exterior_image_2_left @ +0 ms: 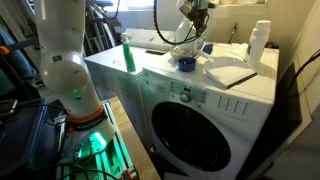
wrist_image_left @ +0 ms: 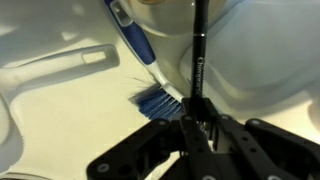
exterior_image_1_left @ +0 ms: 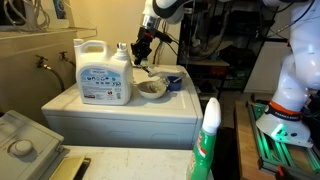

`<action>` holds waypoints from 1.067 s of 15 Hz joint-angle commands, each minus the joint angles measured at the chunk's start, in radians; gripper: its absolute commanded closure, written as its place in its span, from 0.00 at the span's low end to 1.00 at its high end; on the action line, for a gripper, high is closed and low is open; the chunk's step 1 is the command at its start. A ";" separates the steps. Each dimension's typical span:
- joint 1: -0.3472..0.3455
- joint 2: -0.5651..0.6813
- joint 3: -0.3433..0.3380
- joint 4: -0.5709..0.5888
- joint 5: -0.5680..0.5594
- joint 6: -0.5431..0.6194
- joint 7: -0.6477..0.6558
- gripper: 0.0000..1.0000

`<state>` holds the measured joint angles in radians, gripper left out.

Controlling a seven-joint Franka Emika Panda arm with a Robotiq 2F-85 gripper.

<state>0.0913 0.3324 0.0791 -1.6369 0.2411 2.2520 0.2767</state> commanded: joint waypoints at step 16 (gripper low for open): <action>0.006 -0.206 -0.042 -0.311 -0.379 -0.028 0.023 0.97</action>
<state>0.0939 0.1703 0.0490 -1.8478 -0.0822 2.1943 0.3101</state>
